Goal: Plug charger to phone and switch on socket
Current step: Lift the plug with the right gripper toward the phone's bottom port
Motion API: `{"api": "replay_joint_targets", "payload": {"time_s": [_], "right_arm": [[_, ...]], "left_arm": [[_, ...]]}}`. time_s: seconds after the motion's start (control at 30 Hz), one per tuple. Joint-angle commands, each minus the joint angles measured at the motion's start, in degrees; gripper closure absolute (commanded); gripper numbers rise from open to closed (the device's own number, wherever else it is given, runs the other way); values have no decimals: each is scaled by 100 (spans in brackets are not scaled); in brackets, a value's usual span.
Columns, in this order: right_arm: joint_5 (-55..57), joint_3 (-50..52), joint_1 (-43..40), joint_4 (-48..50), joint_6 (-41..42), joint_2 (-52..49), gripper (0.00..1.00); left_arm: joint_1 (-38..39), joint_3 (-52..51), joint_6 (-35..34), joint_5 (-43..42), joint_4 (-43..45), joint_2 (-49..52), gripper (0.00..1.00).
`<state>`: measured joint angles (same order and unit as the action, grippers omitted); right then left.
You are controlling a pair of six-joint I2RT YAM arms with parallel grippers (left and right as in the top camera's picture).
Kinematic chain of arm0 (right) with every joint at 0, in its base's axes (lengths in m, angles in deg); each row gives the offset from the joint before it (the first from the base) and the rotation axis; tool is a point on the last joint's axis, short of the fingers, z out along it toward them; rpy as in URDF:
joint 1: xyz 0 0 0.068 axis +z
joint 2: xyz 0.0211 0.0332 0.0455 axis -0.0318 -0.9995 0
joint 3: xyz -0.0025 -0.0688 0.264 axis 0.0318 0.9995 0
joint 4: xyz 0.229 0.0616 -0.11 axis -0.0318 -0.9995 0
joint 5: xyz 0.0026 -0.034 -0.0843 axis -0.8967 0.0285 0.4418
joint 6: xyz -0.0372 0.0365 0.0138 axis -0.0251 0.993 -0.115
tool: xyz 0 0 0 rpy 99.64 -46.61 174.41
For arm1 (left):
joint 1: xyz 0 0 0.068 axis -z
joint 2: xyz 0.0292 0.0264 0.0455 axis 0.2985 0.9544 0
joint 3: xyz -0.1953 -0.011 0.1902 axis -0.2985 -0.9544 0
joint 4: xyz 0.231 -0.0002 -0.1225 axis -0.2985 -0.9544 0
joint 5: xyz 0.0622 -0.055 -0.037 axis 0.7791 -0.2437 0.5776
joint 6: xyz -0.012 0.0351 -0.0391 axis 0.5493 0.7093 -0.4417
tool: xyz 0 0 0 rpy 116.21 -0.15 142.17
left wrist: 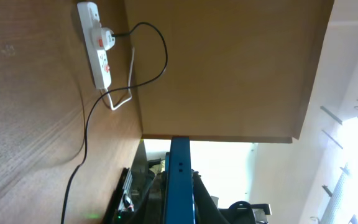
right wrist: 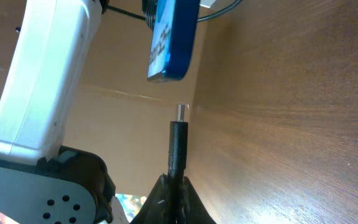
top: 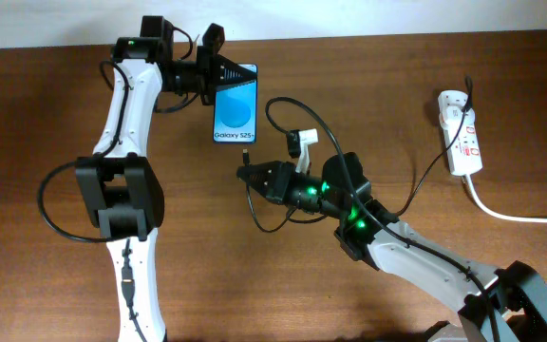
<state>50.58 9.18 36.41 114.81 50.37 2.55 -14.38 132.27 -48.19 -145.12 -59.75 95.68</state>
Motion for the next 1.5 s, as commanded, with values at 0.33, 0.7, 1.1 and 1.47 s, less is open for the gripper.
{"api": "replay_joint_targets", "payload": {"time_s": [0.33,0.7,1.1,1.47], "right_arm": [[876,-79,328,199,-22,-26,96],[721,-79,96,192,4,-26,96],[136,-79,-111,358,9,-26,96],[105,-76,-238,125,219,-26,96]], "left_arm": [[358,44,-1631,367,1458,-109,100],[363,44,-1628,365,1464,-109,100],[363,44,-1626,323,1462,-109,100],[363,44,-1626,116,1462,-109,100]]}}
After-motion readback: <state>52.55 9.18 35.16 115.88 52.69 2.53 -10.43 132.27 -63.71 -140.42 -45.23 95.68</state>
